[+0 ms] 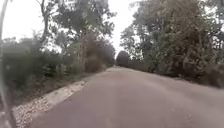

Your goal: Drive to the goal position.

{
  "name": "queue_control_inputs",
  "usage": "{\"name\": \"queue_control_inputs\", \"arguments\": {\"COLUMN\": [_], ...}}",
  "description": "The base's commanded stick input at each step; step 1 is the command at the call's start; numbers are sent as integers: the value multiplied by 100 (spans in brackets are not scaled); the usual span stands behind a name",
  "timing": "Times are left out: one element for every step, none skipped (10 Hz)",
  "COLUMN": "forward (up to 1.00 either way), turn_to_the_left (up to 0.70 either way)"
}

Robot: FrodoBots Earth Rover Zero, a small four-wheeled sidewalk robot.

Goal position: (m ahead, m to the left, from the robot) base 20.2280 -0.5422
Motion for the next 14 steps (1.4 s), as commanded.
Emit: {"name": "queue_control_inputs", "arguments": {"forward": [70, 70, 70, 70, 70, 70, 70, 70, 70, 70, 70, 70, 70, 70], "turn_to_the_left": [0, 0, 0, 0, 0, 0, 0, 0, 0, 0, 0, 0, 0, -1]}}
